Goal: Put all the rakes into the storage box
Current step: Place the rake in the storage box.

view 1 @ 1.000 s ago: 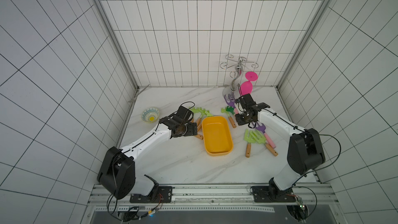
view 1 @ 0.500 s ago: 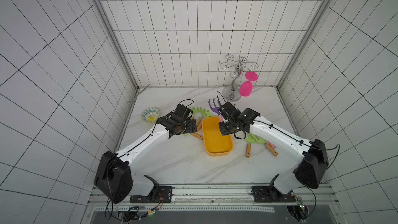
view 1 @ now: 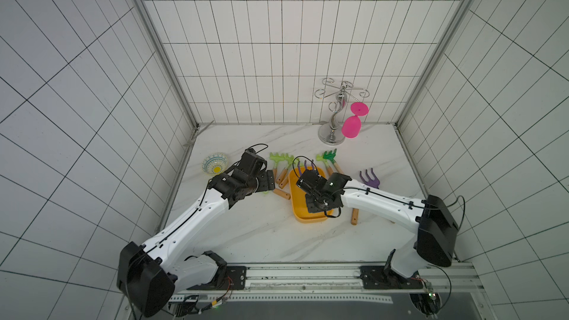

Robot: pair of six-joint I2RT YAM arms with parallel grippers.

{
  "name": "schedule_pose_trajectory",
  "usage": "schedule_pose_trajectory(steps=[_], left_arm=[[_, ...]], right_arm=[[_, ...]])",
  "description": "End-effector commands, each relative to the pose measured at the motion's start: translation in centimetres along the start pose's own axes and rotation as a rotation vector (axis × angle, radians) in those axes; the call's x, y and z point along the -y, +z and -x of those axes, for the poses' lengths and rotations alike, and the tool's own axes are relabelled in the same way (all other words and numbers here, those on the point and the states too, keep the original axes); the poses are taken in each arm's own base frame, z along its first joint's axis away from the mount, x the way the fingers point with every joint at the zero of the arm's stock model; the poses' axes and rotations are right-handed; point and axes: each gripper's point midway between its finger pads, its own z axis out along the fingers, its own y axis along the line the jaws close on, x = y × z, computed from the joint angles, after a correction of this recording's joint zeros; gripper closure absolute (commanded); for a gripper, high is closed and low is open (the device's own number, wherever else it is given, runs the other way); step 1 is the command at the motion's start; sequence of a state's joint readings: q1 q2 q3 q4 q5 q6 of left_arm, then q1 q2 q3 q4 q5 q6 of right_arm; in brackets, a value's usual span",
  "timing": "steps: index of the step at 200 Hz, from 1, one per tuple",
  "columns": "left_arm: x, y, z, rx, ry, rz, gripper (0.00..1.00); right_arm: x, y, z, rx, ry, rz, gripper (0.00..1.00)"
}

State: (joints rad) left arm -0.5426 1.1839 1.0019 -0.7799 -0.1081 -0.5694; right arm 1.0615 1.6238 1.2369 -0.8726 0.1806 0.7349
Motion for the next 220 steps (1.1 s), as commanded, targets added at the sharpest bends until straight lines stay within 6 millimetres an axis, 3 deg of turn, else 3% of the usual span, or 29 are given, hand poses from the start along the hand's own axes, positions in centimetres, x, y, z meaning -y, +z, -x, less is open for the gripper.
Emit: schedule_pose_trajectory(steps=[1, 54, 105, 144, 157, 183, 220], left_arm=[[-0.5, -0.1, -0.5, 0.002, -0.005, 0.012, 0.07], [-0.7, 0.0, -0.8, -0.005, 0.001, 0.021, 0.07], [-0.8, 0.6, -1.2, -0.024, 0.007, 0.030, 0.07], [-1.1, 0.7, -1.3, -0.031, 0.015, 0.048, 0.07], [-1.2, 0.8, -1.2, -0.028, 0.017, 0.053, 0.07], [-1.1, 1.0, -1.1, -0.031, 0.021, 0.056, 0.07], [-0.6, 1.4, -0.6, -0.036, 0.031, 0.052, 0.07]], right_arm=[[0.5, 1.9, -0.5, -0.019, 0.002, -0.054, 0.75], [-0.1, 4.6, -2.1, -0.092, -0.025, -0.081, 0.75], [-1.5, 6.6, -1.0, -0.085, -0.103, -0.088, 0.72], [-2.0, 7.9, -1.4, -0.127, -0.108, -0.097, 0.66], [-2.1, 7.8, -1.2, -0.120, -0.109, -0.092, 0.57], [-2.2, 6.1, 0.4, -0.055, -0.136, -0.085, 0.25], [-1.6, 1.7, 1.9, 0.010, -0.250, -0.041, 0.13]])
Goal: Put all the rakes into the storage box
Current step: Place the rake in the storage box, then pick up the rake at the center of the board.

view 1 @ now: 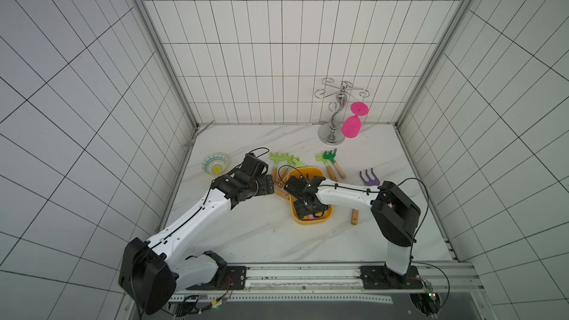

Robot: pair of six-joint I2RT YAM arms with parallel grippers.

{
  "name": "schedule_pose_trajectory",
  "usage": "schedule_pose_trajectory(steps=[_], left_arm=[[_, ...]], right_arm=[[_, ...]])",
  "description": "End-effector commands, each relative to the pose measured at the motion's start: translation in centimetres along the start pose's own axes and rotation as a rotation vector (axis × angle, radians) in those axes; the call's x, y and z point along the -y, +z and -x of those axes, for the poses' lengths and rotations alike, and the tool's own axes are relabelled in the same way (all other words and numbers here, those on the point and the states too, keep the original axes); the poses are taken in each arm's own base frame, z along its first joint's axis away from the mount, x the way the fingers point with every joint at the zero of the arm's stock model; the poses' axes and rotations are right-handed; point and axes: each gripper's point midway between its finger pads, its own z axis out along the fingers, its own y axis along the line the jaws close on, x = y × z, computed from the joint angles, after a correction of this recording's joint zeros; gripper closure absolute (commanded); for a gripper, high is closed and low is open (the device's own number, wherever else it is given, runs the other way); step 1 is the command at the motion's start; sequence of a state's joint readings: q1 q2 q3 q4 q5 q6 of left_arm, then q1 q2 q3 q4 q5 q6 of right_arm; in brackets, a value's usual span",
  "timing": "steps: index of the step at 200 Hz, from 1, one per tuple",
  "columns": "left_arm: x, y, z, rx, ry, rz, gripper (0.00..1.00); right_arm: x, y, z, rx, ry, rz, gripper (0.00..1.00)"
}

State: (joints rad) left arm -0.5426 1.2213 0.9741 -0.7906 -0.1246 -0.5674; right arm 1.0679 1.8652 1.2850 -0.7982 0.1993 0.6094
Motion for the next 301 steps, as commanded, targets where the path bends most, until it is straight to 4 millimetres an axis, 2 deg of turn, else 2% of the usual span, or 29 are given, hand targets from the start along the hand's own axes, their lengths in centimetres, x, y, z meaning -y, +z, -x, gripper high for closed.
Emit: schedule_pose_trajectory(steps=[1, 21, 41, 53, 64, 88, 108, 133, 162, 200, 259, 301], left_arm=[[0.6, -0.2, 0.9, 0.018, 0.021, -0.005, 0.07], [1.4, 0.3, 1.4, 0.020, 0.035, -0.026, 0.07], [2.2, 1.3, 1.3, -0.010, 0.051, -0.041, 0.07], [2.9, 2.1, 0.9, -0.038, 0.062, -0.058, 0.07], [3.6, 2.9, 0.4, -0.064, 0.083, -0.071, 0.07], [5.0, 4.3, -0.6, -0.109, 0.129, -0.090, 0.07], [6.3, 4.9, -0.9, -0.129, 0.150, -0.132, 0.07], [7.3, 5.5, -0.8, -0.143, 0.192, -0.159, 0.07], [6.8, 6.1, -0.3, -0.130, 0.226, -0.118, 0.07], [6.9, 6.5, -0.5, -0.139, 0.238, -0.130, 0.07], [6.5, 6.4, -1.0, -0.155, 0.241, -0.131, 0.07], [6.4, 6.4, -1.2, -0.161, 0.240, -0.129, 0.07]], right_arm=[[0.7, -5.0, 1.8, 0.096, -0.091, 0.033, 0.12], [2.3, -7.2, 1.2, 0.107, -0.127, 0.037, 0.11], [4.9, -9.1, 1.1, 0.121, -0.123, 0.056, 0.11], [6.7, -10.0, 1.1, 0.140, -0.122, 0.073, 0.11], [9.4, -10.2, 1.1, 0.147, -0.087, 0.057, 0.12], [17.1, -8.0, -0.1, 0.081, 0.089, 0.001, 0.18], [22.3, -5.8, -1.4, 0.019, 0.226, -0.017, 0.22], [26.4, -3.4, -2.7, -0.073, 0.386, -0.015, 0.26], [29.9, -1.3, -4.9, -0.189, 0.466, -0.099, 0.28], [32.6, 1.3, -6.1, -0.276, 0.547, -0.119, 0.34], [33.9, 4.5, -4.9, -0.287, 0.536, -0.151, 0.39], [34.7, 5.3, -3.7, -0.266, 0.549, -0.144, 0.42]])
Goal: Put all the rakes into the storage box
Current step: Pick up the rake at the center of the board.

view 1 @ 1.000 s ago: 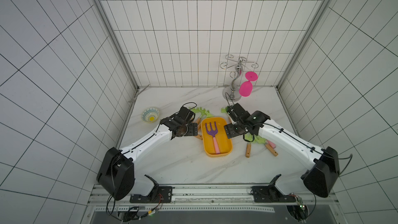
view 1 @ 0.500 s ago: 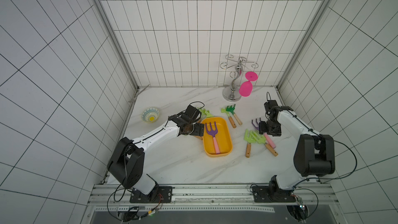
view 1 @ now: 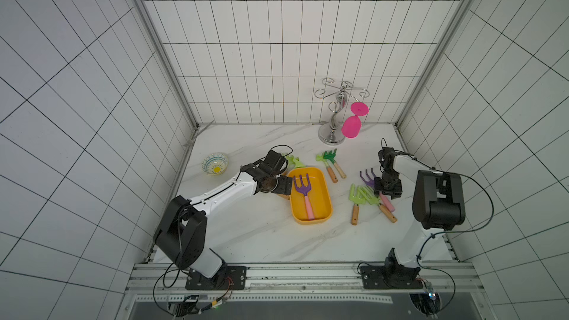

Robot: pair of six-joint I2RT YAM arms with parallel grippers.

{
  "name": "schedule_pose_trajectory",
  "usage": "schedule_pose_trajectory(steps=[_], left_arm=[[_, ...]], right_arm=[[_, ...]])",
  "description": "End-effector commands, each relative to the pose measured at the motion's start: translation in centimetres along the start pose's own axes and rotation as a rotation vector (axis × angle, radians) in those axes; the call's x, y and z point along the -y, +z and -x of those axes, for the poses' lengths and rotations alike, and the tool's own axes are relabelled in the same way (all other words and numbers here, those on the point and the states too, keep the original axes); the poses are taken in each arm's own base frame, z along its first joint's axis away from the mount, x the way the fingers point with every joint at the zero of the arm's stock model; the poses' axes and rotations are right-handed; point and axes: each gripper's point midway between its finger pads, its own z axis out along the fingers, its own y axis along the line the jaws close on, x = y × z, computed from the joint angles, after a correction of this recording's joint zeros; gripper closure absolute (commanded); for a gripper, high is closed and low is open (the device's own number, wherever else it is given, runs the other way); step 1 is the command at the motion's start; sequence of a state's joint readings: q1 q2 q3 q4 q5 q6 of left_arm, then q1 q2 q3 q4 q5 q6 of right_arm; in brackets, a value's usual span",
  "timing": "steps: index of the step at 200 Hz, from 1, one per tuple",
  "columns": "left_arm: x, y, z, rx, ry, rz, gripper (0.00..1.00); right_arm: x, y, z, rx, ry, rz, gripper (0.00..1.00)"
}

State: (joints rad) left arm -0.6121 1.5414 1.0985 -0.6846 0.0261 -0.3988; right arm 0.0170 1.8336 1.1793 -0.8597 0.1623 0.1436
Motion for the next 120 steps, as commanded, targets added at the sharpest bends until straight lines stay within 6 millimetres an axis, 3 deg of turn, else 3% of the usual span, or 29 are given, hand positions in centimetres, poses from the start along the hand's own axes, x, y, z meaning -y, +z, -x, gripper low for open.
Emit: schedule_pose_trajectory(steps=[1, 52, 120], left_arm=[[0.0, 0.1, 0.2, 0.005, 0.007, -0.007, 0.07], [-0.1, 0.2, 0.2, 0.001, 0.006, -0.004, 0.07], [0.1, 0.6, 0.3, -0.008, -0.005, -0.008, 0.07]], right_arm=[[0.3, -0.3, 2.1, 0.045, 0.014, 0.002, 0.42], [-0.3, -1.5, 2.9, 0.077, -0.003, 0.052, 0.44], [0.8, -0.2, 3.4, 0.064, 0.057, 0.086, 0.49]])
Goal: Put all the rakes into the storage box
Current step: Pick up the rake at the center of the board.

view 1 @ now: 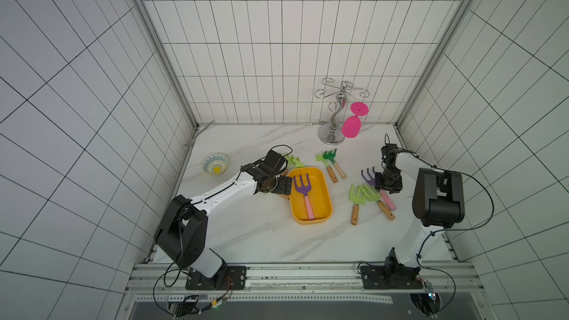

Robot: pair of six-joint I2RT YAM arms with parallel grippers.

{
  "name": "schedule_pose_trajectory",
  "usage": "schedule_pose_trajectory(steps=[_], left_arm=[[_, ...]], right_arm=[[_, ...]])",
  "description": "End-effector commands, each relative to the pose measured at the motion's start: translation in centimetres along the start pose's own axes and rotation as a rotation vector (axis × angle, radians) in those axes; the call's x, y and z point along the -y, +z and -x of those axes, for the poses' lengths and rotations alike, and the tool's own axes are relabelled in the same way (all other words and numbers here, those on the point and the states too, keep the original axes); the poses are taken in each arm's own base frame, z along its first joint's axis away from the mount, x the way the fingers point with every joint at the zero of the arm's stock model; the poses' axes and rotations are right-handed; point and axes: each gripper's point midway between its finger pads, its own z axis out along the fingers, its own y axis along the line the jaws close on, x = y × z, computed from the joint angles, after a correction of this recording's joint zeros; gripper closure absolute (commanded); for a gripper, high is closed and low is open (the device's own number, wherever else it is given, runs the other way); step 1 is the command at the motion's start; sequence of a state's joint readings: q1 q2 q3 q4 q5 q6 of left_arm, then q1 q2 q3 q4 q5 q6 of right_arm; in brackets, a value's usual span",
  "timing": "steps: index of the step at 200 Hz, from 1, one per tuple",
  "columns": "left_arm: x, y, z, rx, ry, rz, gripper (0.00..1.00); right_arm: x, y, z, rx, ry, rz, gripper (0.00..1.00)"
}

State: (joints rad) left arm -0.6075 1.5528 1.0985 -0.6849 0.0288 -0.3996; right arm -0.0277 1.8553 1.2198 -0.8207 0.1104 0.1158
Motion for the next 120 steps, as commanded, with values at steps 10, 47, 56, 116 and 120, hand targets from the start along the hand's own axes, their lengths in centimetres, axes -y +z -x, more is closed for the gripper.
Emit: schedule_pose_trajectory(steps=[10, 47, 56, 116, 120], left_arm=[[0.3, 0.3, 0.3, -0.001, -0.002, -0.012, 0.07], [0.4, 0.7, 0.4, -0.013, -0.005, -0.012, 0.07], [0.5, 0.7, 0.5, -0.011, -0.003, -0.013, 0.07], [0.4, 1.0, 0.4, -0.023, 0.000, -0.008, 0.07], [0.4, 1.0, 0.4, -0.023, 0.001, -0.006, 0.07]], right_arm=[[0.5, -0.2, 1.5, 0.030, 0.039, 0.034, 0.50], [0.7, 0.5, 1.6, 0.019, 0.049, 0.043, 0.57], [0.7, 0.6, 1.6, 0.019, 0.051, 0.047, 0.61], [0.4, 1.3, 0.8, -0.004, 0.057, 0.057, 0.78], [0.4, 1.3, 0.8, -0.003, 0.058, 0.057, 0.79]])
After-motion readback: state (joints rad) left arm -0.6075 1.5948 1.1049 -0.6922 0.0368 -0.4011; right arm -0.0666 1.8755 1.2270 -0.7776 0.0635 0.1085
